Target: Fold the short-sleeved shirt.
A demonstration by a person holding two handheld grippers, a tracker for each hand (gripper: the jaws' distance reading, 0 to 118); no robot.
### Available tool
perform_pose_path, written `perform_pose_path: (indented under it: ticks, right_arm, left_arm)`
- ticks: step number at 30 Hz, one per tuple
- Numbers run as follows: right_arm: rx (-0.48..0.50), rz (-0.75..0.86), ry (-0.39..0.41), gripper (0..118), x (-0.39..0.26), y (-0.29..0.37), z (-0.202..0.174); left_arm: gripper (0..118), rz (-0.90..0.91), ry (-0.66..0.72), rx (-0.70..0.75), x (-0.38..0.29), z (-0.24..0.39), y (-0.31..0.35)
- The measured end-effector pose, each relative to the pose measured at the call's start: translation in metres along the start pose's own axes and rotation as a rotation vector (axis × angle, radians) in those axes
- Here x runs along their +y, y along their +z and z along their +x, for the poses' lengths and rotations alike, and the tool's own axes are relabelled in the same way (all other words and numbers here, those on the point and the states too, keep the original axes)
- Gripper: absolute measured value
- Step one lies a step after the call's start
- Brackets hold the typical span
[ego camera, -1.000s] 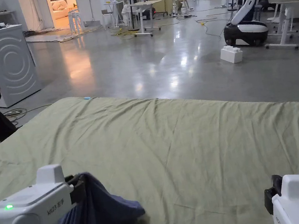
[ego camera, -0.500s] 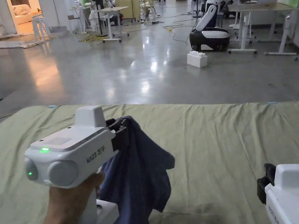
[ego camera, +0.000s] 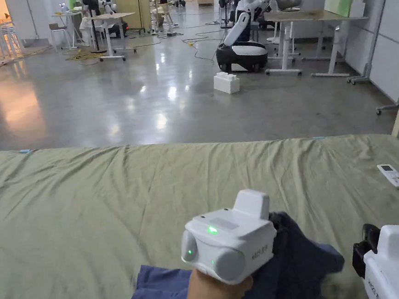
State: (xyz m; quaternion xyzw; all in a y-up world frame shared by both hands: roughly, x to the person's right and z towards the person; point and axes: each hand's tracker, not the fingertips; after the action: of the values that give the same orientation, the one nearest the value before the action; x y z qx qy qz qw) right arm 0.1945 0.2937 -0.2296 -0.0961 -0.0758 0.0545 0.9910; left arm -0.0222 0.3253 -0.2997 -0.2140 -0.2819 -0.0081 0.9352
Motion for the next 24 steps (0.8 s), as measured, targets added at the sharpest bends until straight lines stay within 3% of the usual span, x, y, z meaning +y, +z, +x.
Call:
perform_pose_path:
  ticks: [8, 9, 12, 13, 18, 22, 24]
  right_arm:
    - [-0.023, -0.041, -0.004, 1, -0.012, 0.000, 0.012]
    - [-0.022, -0.047, -0.003, 1, -0.013, 0.000, 0.011]
    - [-0.012, -0.061, -0.005, 1, -0.015, -0.002, 0.010]
    - [-0.009, -0.062, -0.003, 1, -0.015, -0.002, 0.008]
    - [0.016, -0.056, 0.010, 1, -0.010, -0.002, 0.001]
    - [0.036, -0.040, 0.018, 1, -0.006, -0.002, -0.008]
    - [0.046, -0.029, 0.022, 1, -0.005, 0.000, -0.013]
  left_arm:
    - [7, -0.144, 0.026, -0.068, -0.071, 0.027, -0.026]
    - [15, -0.148, 0.031, -0.067, -0.073, 0.027, -0.025]
    - [83, -0.160, 0.048, -0.039, -0.074, 0.023, -0.018]
    - [96, -0.149, 0.050, -0.026, -0.073, 0.018, -0.011]
    - [97, -0.018, 0.094, 0.026, -0.056, -0.022, 0.034]
    - [95, 0.090, 0.071, 0.219, -0.049, -0.052, 0.075]
    - [88, 0.127, 0.070, 0.331, -0.050, -0.064, 0.091]
